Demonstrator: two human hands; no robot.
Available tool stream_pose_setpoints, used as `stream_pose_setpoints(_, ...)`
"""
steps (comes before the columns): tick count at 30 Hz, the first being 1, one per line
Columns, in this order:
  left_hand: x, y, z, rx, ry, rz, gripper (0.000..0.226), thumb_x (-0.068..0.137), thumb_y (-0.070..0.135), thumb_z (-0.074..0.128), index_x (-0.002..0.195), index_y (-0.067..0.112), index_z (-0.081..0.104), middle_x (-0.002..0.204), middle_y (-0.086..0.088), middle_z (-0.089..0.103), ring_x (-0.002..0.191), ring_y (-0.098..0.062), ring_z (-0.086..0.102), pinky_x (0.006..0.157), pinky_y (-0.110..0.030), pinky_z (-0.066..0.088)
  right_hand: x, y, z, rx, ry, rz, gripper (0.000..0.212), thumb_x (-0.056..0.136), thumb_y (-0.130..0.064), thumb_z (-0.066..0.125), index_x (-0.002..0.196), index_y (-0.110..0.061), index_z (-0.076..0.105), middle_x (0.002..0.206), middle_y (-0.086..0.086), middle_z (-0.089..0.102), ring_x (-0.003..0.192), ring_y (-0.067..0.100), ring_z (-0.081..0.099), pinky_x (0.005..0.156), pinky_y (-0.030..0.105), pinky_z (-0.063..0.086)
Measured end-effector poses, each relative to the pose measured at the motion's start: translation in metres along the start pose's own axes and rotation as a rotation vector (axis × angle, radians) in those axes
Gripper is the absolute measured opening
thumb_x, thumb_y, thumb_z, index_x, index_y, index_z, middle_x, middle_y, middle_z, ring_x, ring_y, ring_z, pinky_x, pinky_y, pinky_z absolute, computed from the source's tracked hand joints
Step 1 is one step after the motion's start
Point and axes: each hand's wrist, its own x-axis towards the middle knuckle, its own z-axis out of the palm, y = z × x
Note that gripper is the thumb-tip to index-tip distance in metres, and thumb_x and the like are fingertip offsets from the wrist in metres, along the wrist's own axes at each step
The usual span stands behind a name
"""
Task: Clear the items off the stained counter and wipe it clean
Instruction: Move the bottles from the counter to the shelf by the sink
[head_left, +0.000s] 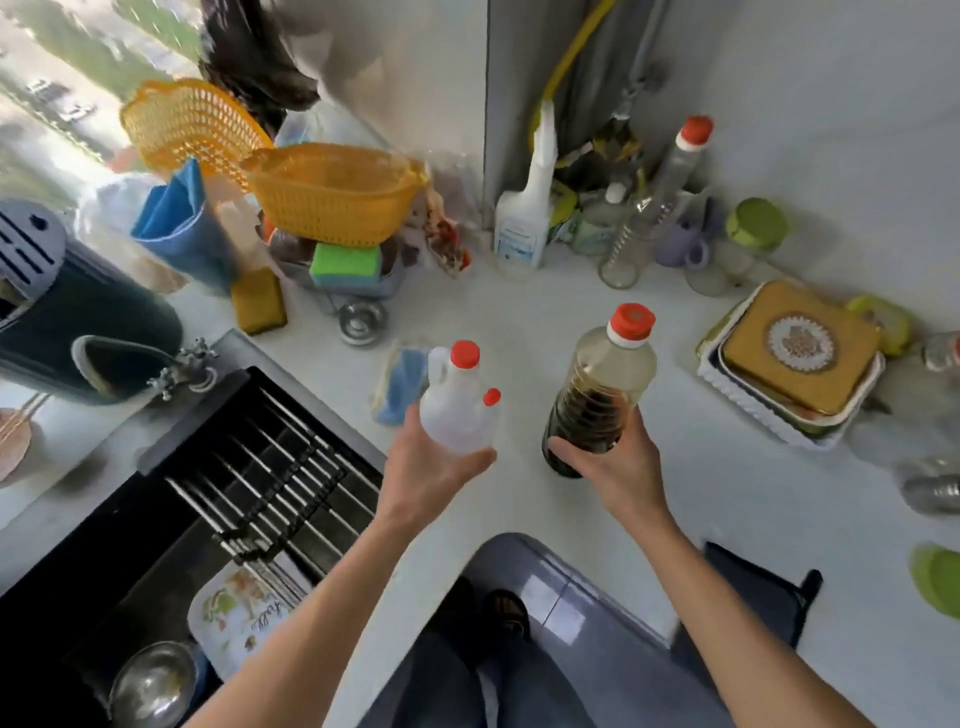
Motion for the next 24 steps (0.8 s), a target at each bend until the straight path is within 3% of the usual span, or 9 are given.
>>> stream_pose_setpoints(7, 0.126, 0.03, 0.032, 0.014, -0.001, 0.143, 0.087, 0.06, 0.052, 0.092, 0.134, 0.033, 0.051, 0.124, 0.005, 0.066, 0.114, -0.02, 0.066, 0.092, -0.046, 0.061, 0.102, -0.01, 0.031, 0.042, 0.157, -0.027, 0.071, 0.056, -0.054, 0.09, 0.113, -0.046, 0.049, 0.099, -0.032, 0.068, 0.093, -0.017, 0.063, 0.075, 0.01, 0.046)
stream_pose_setpoints(13, 0.188, 0.031, 0.058, 0.02, 0.048, 0.179, 0.083, 0.058, 0.054, 0.093, 0.126, 0.044, 0.047, 0.111, 0.021, 0.062, 0.099, 0.002, 0.062, 0.068, -0.019, 0.046, 0.157, -0.006, 0.043, 0.067, 0.237, -0.085, 0.069, 0.057, -0.05, 0.091, 0.113, -0.045, 0.051, 0.101, -0.034, 0.068, 0.096, -0.016, 0.064, 0.075, 0.002, 0.044)
stream_pose_setpoints(18, 0.209, 0.025, 0.067, -0.028, 0.048, 0.205, 0.085, 0.061, 0.055, 0.094, 0.132, 0.048, 0.047, 0.116, 0.038, 0.056, 0.107, 0.019, 0.056, 0.071, -0.014, 0.045, 0.177, 0.003, 0.05, 0.086, 0.264, -0.101, 0.064, 0.059, -0.051, 0.09, 0.109, -0.045, 0.051, 0.104, -0.031, 0.069, 0.097, -0.012, 0.065, 0.078, 0.008, 0.045)
stream_pose_setpoints(24, 0.221, 0.031, 0.073, -0.067, 0.034, 0.218, 0.1, 0.057, 0.056, 0.094, 0.141, 0.043, 0.041, 0.118, 0.03, 0.059, 0.11, 0.004, 0.059, 0.077, -0.017, 0.046, 0.192, 0.0, 0.048, 0.087, 0.223, -0.123, 0.066, 0.061, -0.048, 0.092, 0.111, -0.051, 0.048, 0.106, -0.034, 0.067, 0.099, -0.017, 0.062, 0.075, -0.002, 0.043)
